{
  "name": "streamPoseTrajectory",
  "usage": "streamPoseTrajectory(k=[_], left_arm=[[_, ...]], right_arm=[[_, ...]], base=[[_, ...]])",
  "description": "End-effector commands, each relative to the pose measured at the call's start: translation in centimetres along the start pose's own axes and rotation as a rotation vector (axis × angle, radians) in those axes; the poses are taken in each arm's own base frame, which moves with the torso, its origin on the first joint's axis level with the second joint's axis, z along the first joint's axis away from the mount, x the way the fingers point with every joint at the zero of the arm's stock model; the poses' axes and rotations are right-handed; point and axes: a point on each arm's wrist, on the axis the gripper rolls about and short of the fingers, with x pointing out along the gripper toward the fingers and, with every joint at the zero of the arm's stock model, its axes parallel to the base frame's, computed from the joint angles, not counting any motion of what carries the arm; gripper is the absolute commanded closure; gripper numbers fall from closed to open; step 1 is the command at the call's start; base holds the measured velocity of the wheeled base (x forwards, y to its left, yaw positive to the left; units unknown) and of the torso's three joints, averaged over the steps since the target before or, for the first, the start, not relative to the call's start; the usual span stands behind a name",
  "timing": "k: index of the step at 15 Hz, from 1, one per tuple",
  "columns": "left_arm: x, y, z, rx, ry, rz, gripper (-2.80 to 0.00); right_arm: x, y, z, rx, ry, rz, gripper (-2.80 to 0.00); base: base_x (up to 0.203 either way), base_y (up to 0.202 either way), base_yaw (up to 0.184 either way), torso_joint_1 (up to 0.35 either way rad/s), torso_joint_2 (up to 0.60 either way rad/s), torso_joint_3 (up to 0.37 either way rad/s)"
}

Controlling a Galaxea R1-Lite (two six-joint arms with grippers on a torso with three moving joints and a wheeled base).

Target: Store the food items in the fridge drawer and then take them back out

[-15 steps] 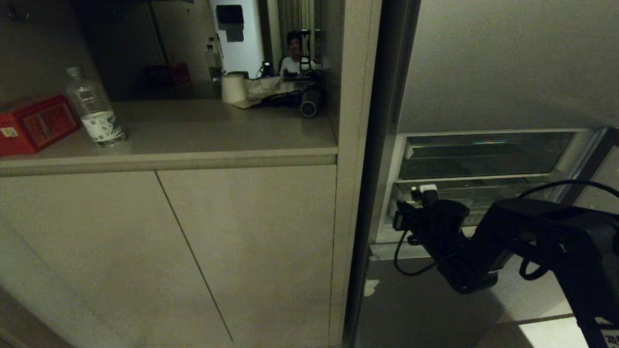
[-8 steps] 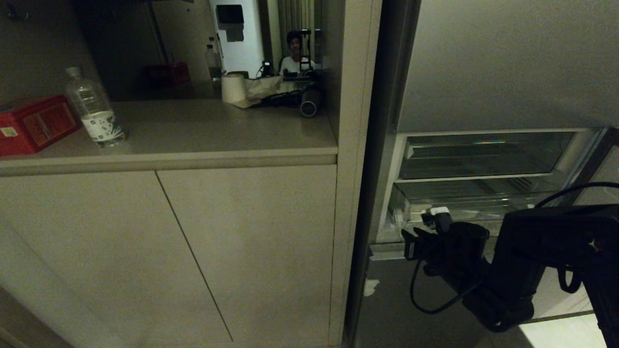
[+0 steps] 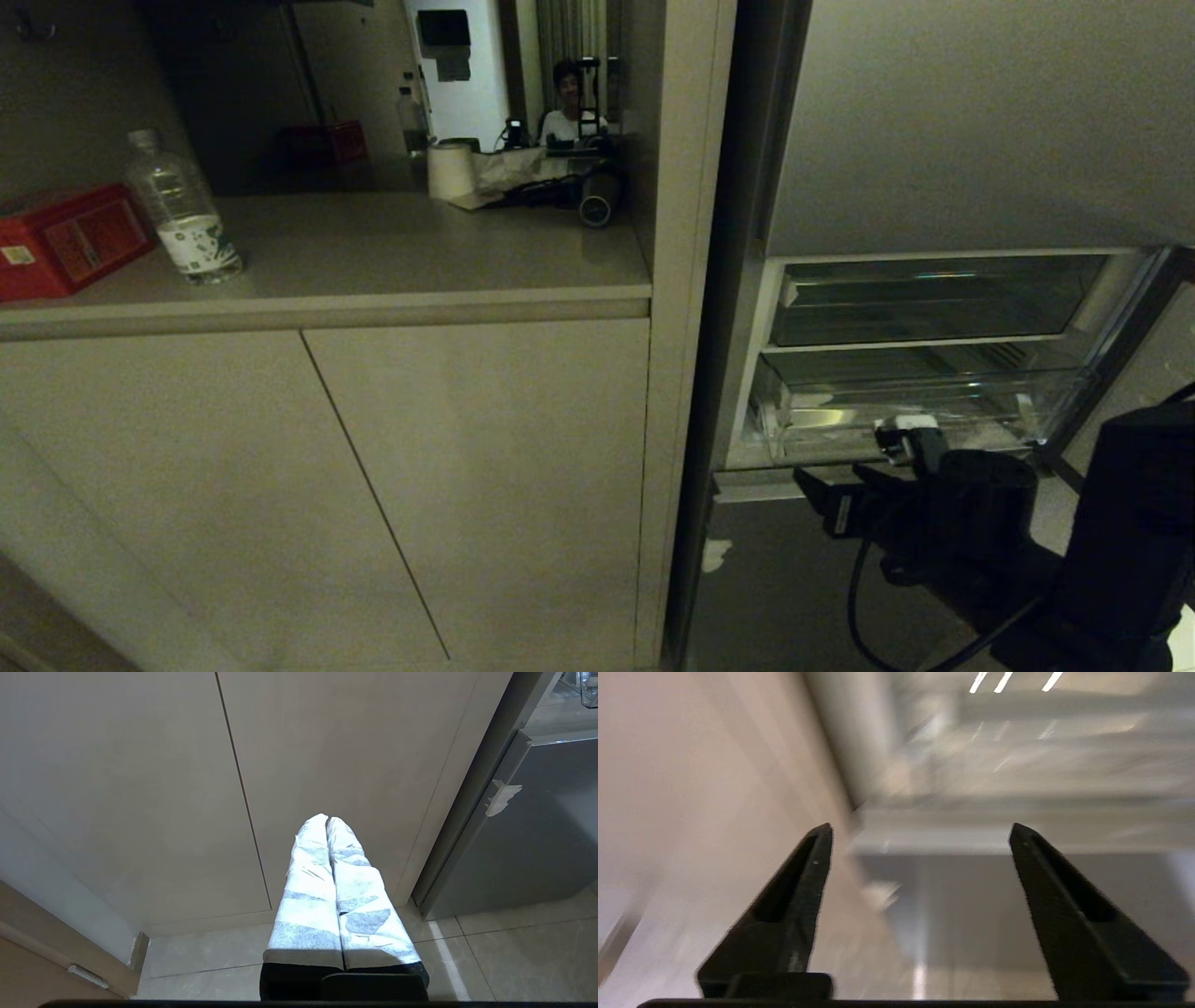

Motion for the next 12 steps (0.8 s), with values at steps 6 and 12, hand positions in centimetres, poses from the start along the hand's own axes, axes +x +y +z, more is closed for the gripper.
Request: streamPoseTrajectory(k=[6, 12], left_arm=[[0.0, 0.0, 0.0, 0.000, 0.002, 0.000, 0.00], [0.0, 0.0, 0.0, 0.000, 0.002, 0.000, 0.00]], right_arm=[[4.4, -5.0, 7.1, 0.021, -0.205, -0.125, -2.80], [10.3, -7.0, 8.3, -0.011, -0.117, -0.169, -2.80]], base=[[0.000, 0.000, 0.000, 0.000, 0.00, 0.000], [0.000, 0.000, 0.000, 0.000, 0.00, 0.000]])
